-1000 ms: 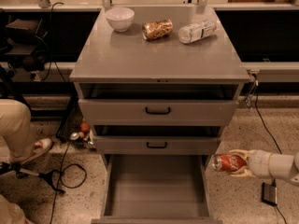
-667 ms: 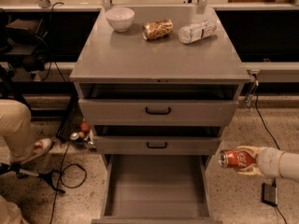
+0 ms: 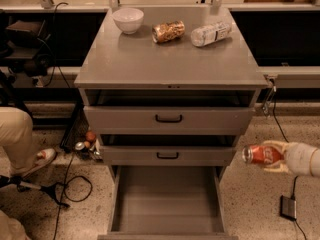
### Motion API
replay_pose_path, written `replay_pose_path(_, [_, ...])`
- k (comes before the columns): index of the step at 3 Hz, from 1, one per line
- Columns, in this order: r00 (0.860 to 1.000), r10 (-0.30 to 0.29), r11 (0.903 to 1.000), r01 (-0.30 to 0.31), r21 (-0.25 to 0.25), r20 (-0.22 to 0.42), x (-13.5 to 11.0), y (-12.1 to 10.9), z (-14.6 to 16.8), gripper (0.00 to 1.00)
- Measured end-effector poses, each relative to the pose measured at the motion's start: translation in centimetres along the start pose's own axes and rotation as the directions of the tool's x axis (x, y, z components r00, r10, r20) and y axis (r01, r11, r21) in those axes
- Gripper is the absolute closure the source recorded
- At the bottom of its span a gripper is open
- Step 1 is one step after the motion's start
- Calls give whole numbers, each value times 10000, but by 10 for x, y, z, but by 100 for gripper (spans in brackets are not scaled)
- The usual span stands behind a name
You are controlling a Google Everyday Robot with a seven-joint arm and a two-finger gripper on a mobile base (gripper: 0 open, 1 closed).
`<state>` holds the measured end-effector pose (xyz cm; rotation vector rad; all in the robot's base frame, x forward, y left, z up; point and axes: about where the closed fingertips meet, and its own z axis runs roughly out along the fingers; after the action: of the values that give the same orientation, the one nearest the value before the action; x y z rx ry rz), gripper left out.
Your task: Pick coke can from bottom drawer and place on counter
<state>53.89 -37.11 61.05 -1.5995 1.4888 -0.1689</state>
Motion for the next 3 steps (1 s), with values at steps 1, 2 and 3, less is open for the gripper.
replay_pose_path(1, [9990, -424, 9973, 433, 588, -156, -5, -43, -20, 100])
replay_pose_path(2, [9929, -1040, 9837, 1113, 1415, -578, -12, -84, -49, 100])
replay_pose_path(3, [9747, -1865, 9509, 2107, 2265, -1235, -24, -126, -85, 100])
